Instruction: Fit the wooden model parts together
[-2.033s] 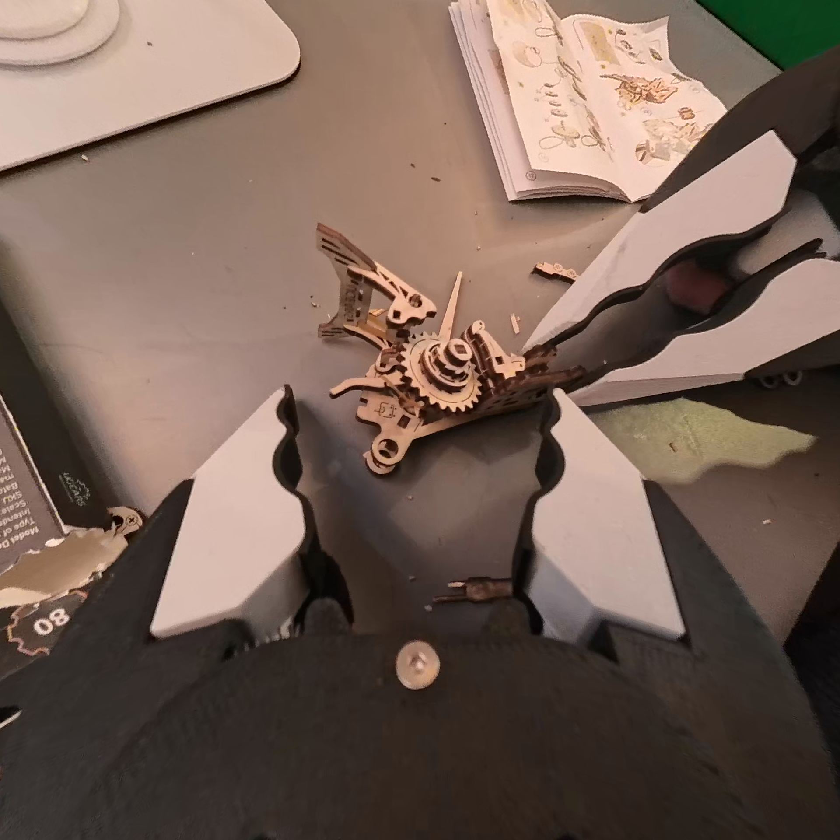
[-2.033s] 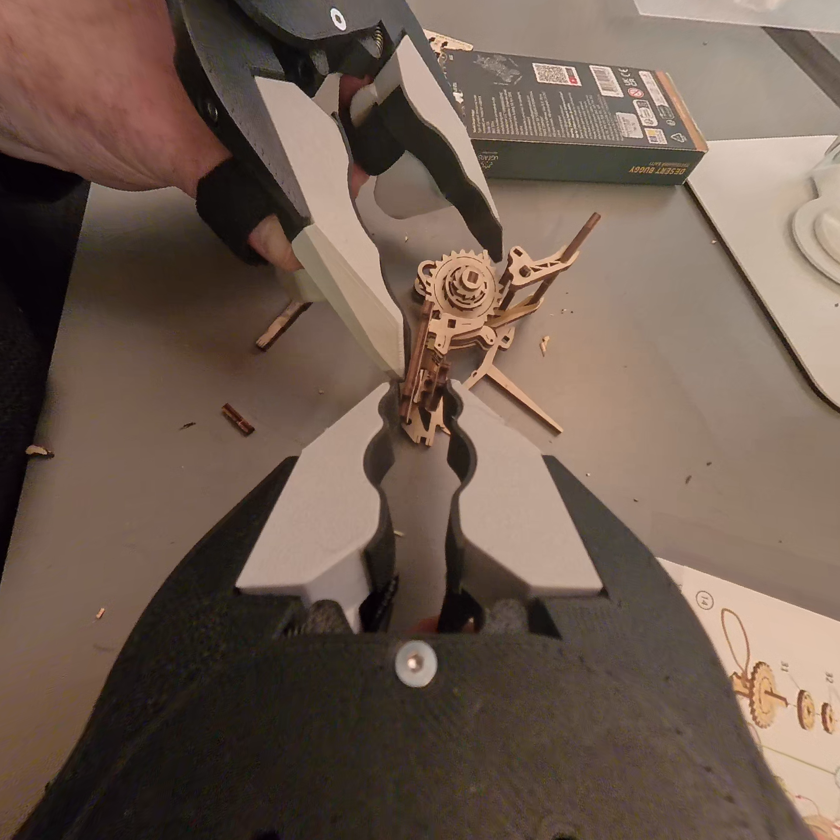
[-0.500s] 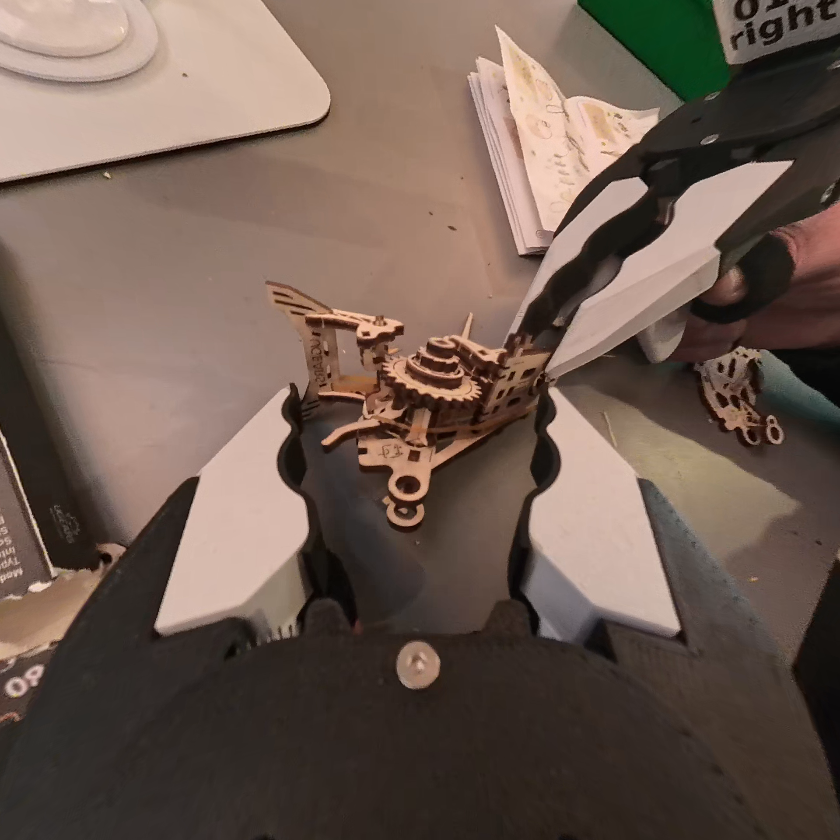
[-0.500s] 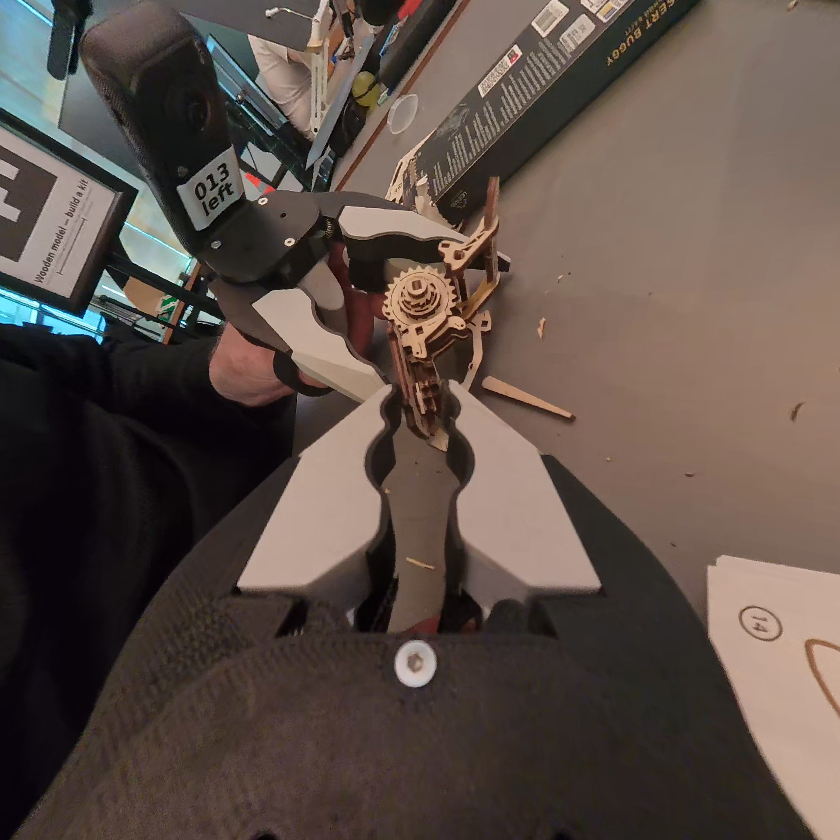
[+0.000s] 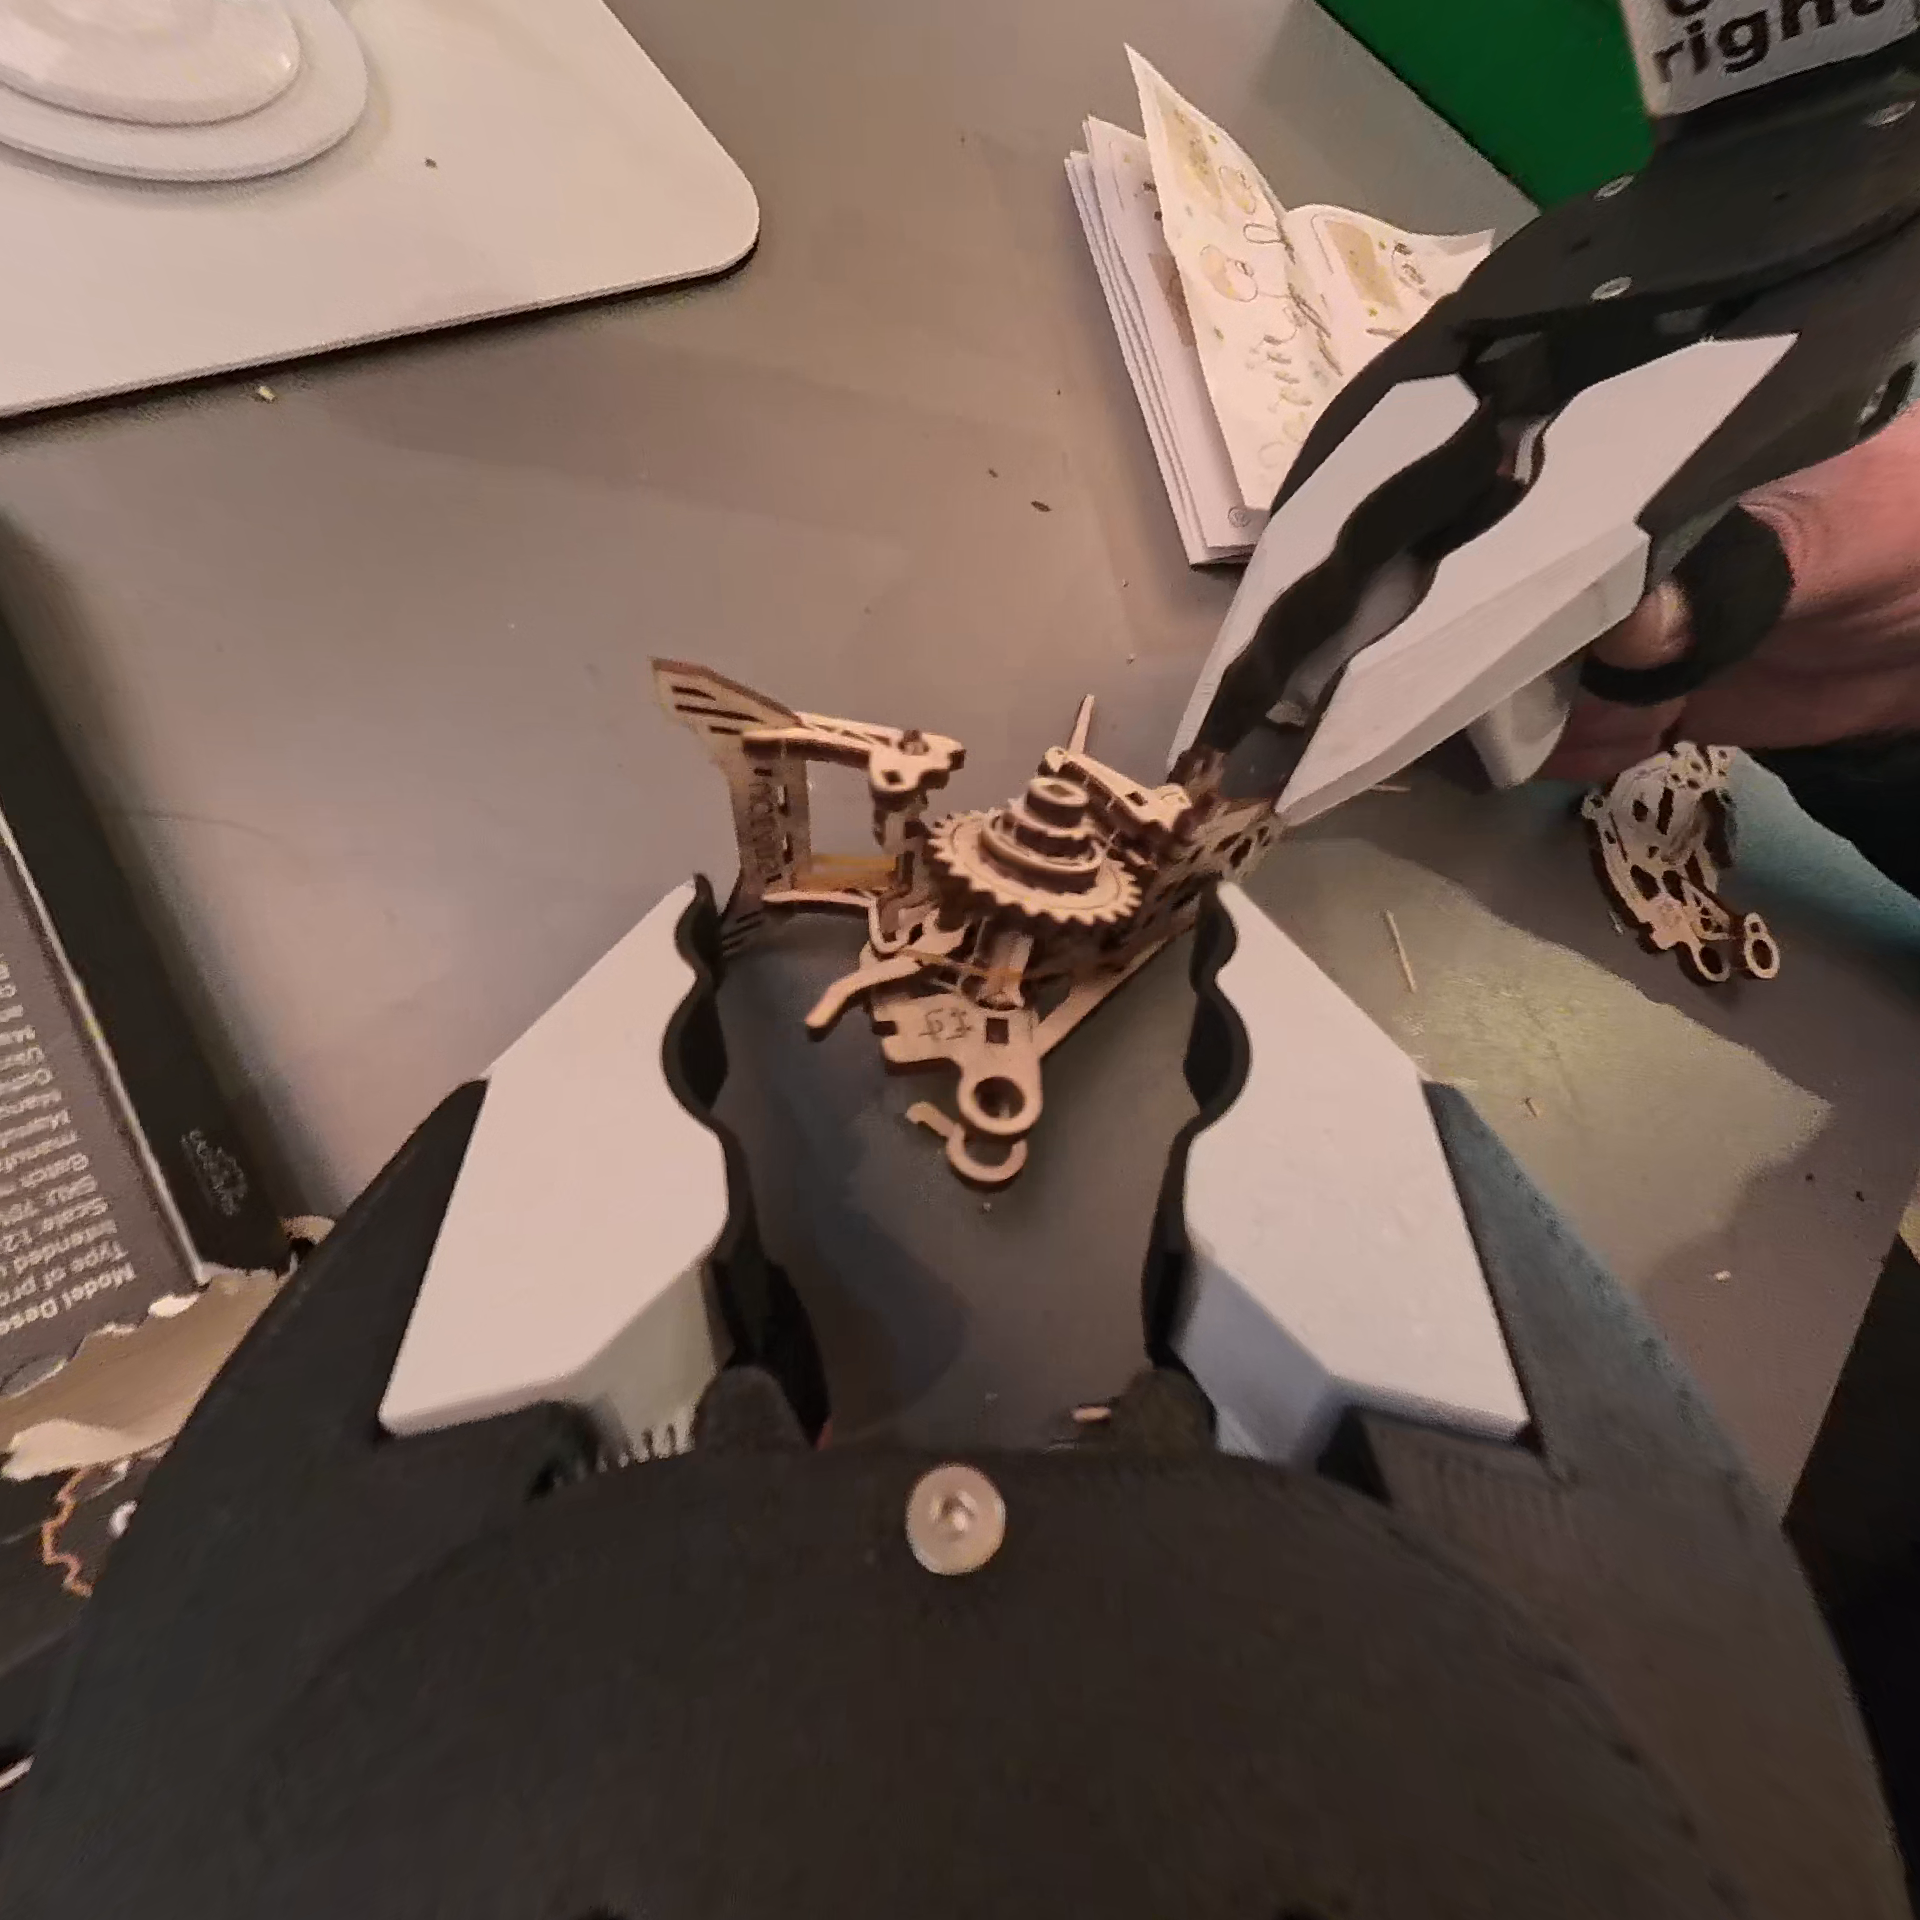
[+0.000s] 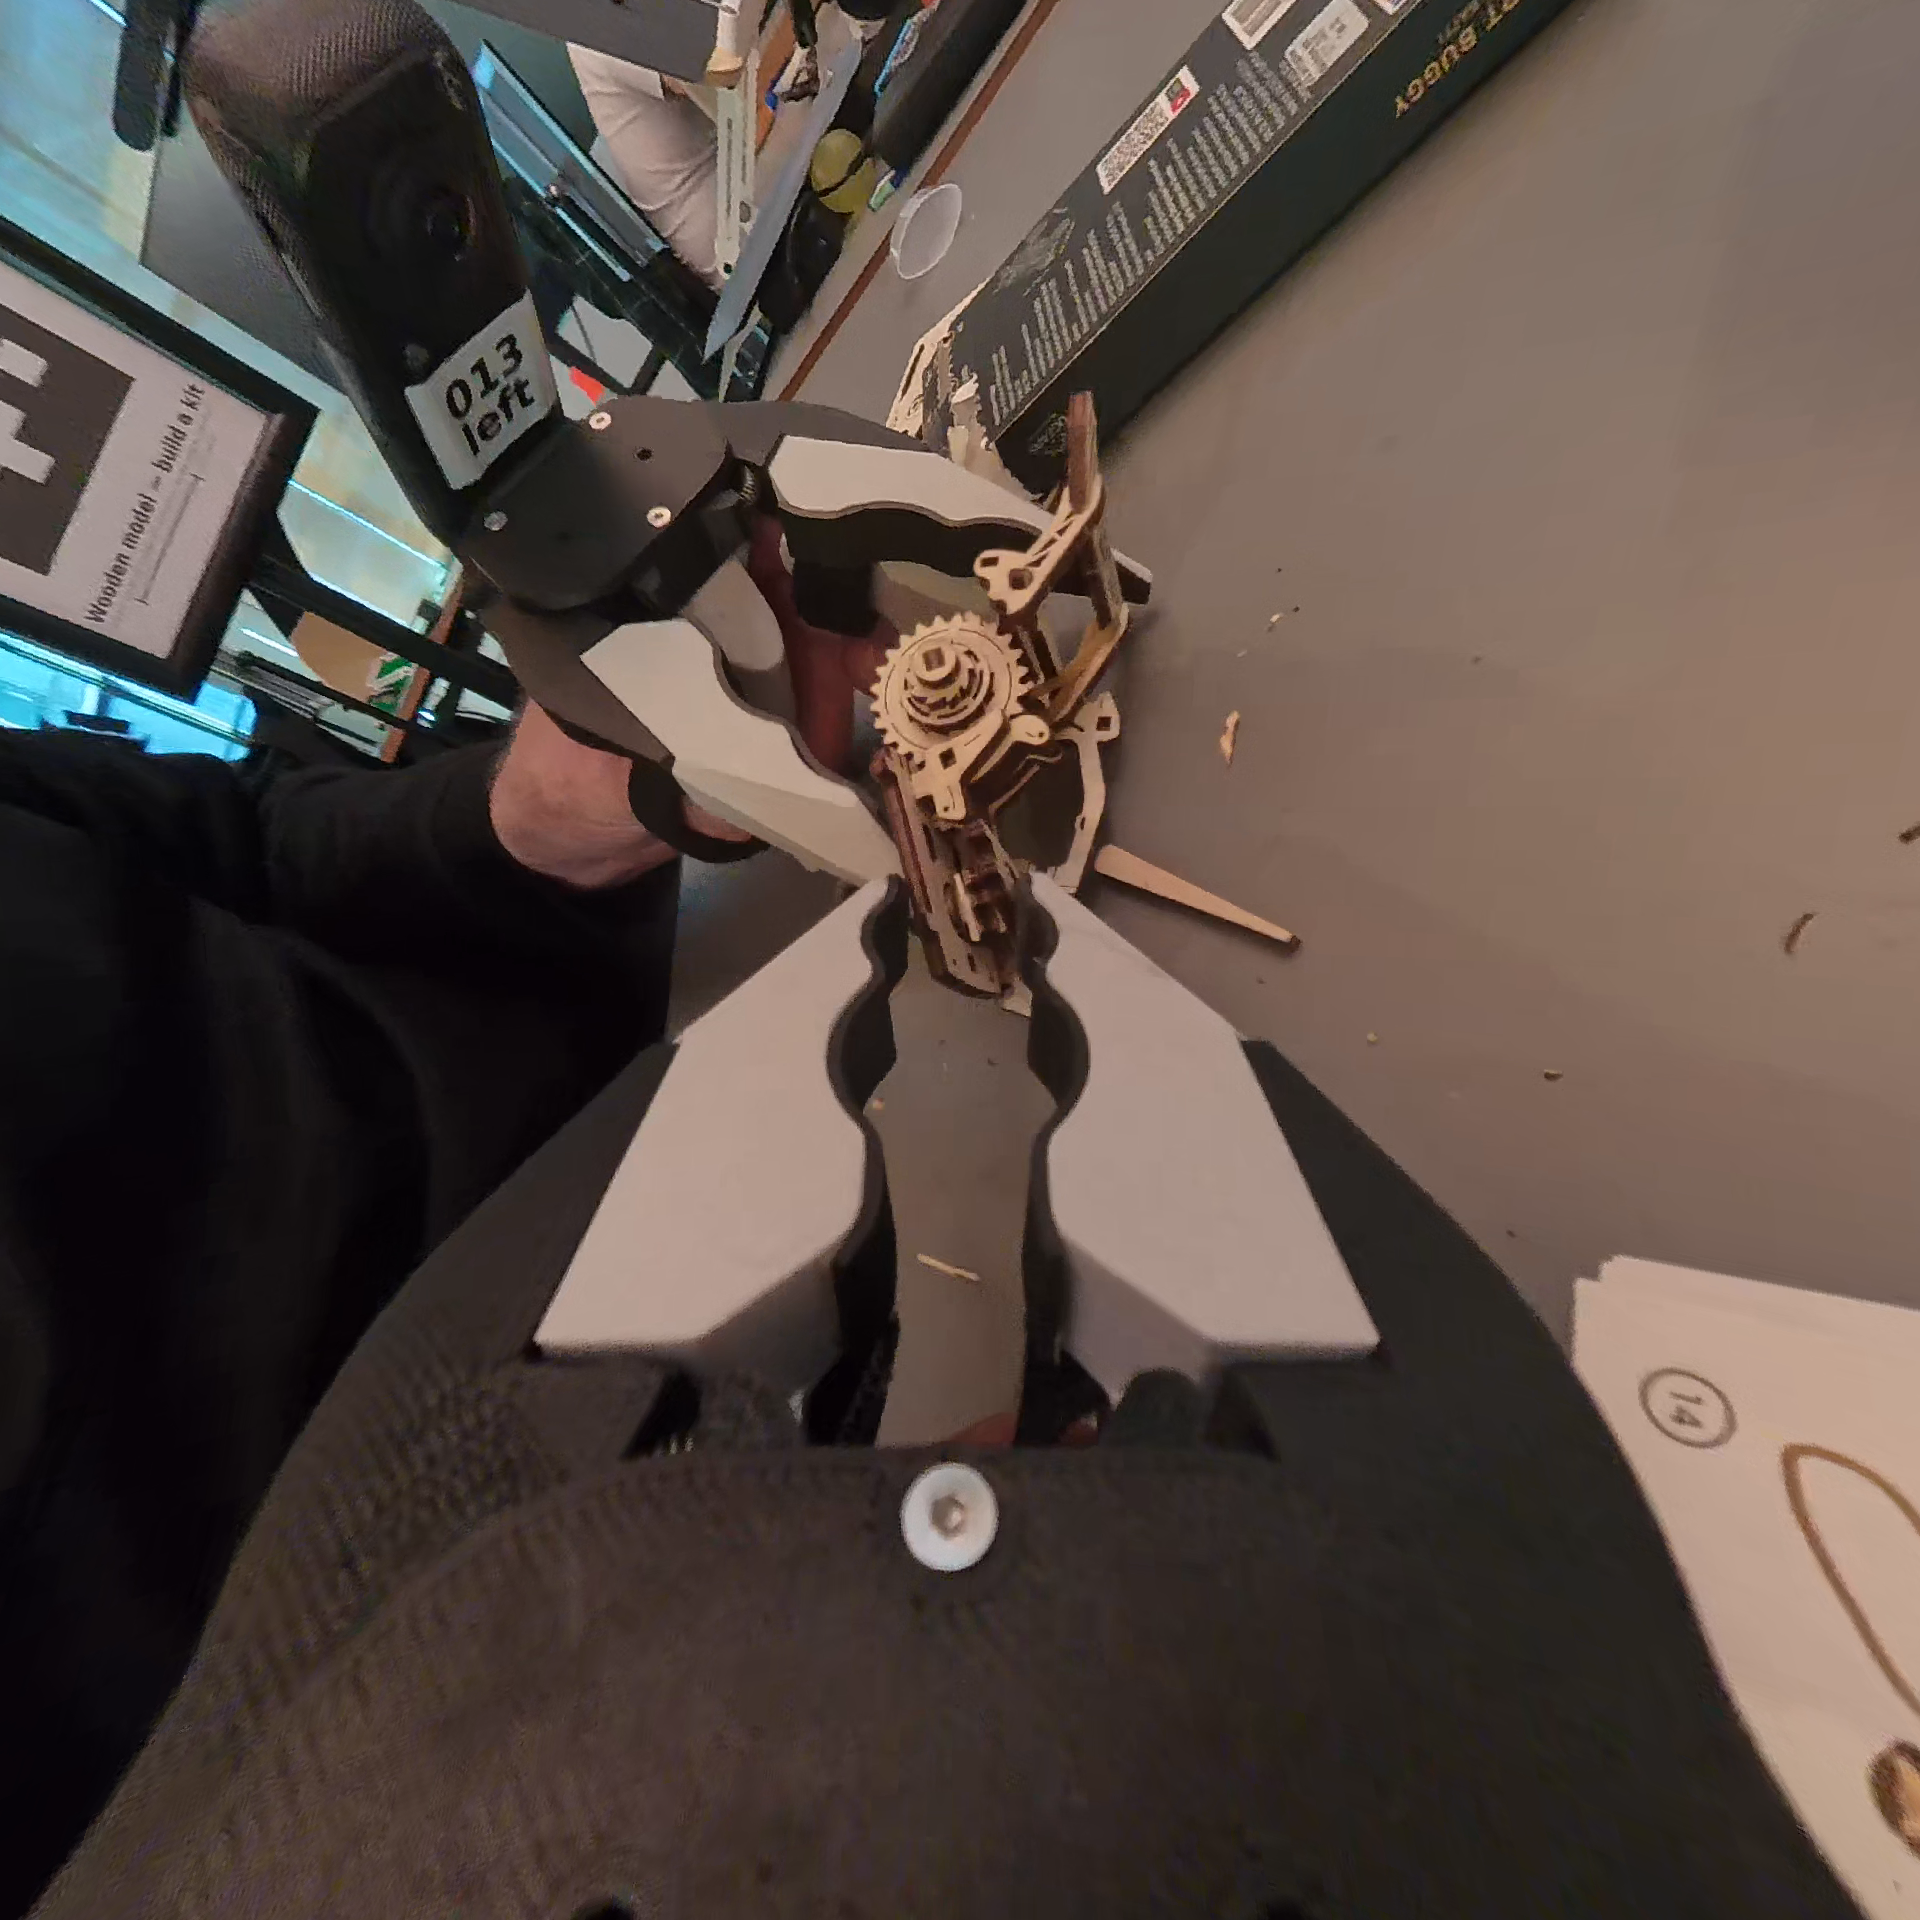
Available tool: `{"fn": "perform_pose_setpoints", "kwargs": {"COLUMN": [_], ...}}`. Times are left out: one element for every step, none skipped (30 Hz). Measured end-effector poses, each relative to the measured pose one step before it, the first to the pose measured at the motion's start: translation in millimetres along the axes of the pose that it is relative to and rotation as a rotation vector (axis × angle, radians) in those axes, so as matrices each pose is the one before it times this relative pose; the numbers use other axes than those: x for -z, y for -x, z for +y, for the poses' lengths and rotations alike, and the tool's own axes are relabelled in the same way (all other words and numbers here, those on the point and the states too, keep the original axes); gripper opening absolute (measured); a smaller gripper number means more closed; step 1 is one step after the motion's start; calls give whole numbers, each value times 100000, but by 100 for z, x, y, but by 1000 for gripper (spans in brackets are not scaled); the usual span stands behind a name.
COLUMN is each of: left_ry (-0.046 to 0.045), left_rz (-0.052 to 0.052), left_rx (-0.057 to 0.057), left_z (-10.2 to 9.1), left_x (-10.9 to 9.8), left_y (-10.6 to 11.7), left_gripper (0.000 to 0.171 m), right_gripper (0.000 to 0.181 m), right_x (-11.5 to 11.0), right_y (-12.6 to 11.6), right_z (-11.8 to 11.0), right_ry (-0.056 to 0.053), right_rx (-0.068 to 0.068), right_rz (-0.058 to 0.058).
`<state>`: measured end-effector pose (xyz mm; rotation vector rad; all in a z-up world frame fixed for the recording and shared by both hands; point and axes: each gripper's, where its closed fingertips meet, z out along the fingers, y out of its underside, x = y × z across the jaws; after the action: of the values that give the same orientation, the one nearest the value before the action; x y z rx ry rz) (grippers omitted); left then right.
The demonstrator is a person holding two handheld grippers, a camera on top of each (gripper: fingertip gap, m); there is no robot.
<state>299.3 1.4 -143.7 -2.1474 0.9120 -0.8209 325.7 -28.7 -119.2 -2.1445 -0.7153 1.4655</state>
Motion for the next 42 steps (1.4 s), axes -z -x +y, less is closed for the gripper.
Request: {"fn": "perform_pose_setpoints", "kwargs": {"left_ry": [42,550,-81,-16,-20,135,-169,-707,42,565,230,-312,-276,-325,363,178,-232,361,424,525,639,699,142,-346,-536,-871,-413,118,192,-511,8,266,-769,-107,223,89,-119,-31,-51,16,74,7], "left_rz": [-380,-237,61,-83,14,-68,-636,-380,11,-477,-466,190,96,-725,-242,760,1136,-327,-1411,-368,581,-133,244,853,-40,-134,-193,-250,-182,182,117,-71,208,-247,374,162,-159,94,128,471,215,7], "left_rx": [-157,-369,-253,62,-76,-166,361,609,-254,-992,-1226,-254,445,16,287,1973,1627,-38,-1495,-631,-64,-37,197,445,-322,-719,-299,-800,-1114,-243,-350,-1578,-1651,-520,500,-51,-431,-360,-308,478,121,-296], "left_z": [23,81,-7,9,24,34,-7,-52,45,124,64,-54,-138,-172,-41,-79,-189,-157,-130,-34,67,173,112,56,50,11,26,23,59,10,40,29,-91,11,30,17,6,8,11,24,24,0], "left_x": [40,-16,8,5,15,3,34,62,2,-48,-54,-51,-44,-20,-3,59,149,178,119,10,-130,-188,-137,-106,-39,6,-27,-6,16,38,34,53,73,20,-13,-8,14,13,14,2,5,22], "left_y": [130,39,-46,-8,-36,-35,81,13,-164,-181,-217,-246,-122,93,145,93,-36,69,204,112,-1,128,71,-33,52,36,42,0,-27,0,10,-60,-163,-39,24,15,-12,-36,-15,12,6,-9], "left_gripper": [87,89,89,89,89,90,92,91,93,96,100,102,103,104,104,105,105,102,102,99,97,98,99,98,99,99,99,99,98,98,98,97,94,93,94,94,94,94,94,94,94,94], "right_gripper": [17,17,17,17,17,19,19,16,14,13,13,13,13,13,12,12,12,12,12,12,12,12,12,12,12,12,12,12,12,12,12,12,12,12,12,12,12,12,12,12,12,12], "right_x": [60,-31,-56,-15,-25,-88,-63,-35,-59,-38,-11,1,-33,-45,-40,1,77,104,20,-88,-133,-122,-88,-18,-7,-28,-38,-30,-43,-35,-35,-30,-7,-17,-10,-7,-5,-9,3,-19,-2,-14], "right_y": [-193,-89,17,-45,-24,92,56,-46,-12,-39,24,59,87,107,87,-9,129,212,142,9,-98,-181,-165,-97,-58,-42,-30,-42,-13,13,30,16,0,16,8,18,6,14,27,11,17,15], "right_z": [80,104,149,153,225,249,133,152,77,6,7,19,-13,-25,-70,-140,-215,-237,-132,58,112,73,100,53,29,12,24,45,66,52,-2,7,-1,2,9,6,22,16,26,16,9,11], "right_ry": [717,924,1184,1171,1689,1797,876,1081,624,-2,-8,70,114,56,-287,-927,-1516,-1735,-1122,113,891,805,780,299,139,236,290,397,538,459,74,145,84,72,107,116,65,83,132,59,148,127], "right_rx": [2163,2699,2921,2667,2289,2594,2690,2195,862,-21,-131,-382,-560,-752,-1559,-2464,-2765,-2839,-2627,-1724,-534,-432,-70,-96,-527,-475,-228,-271,-9,161,-48,-137,-228,-213,-19,493,276,356,676,206,-274,188], "right_rz": [1990,1598,1158,1267,791,433,1023,1331,609,460,-234,-653,-891,-911,-878,-777,-2173,-2572,-2000,-652,598,1128,1115,666,176,-32,156,103,-27,-57,-192,-265,-217,-274,-213,147,149,122,279,75,-320,-35]}}
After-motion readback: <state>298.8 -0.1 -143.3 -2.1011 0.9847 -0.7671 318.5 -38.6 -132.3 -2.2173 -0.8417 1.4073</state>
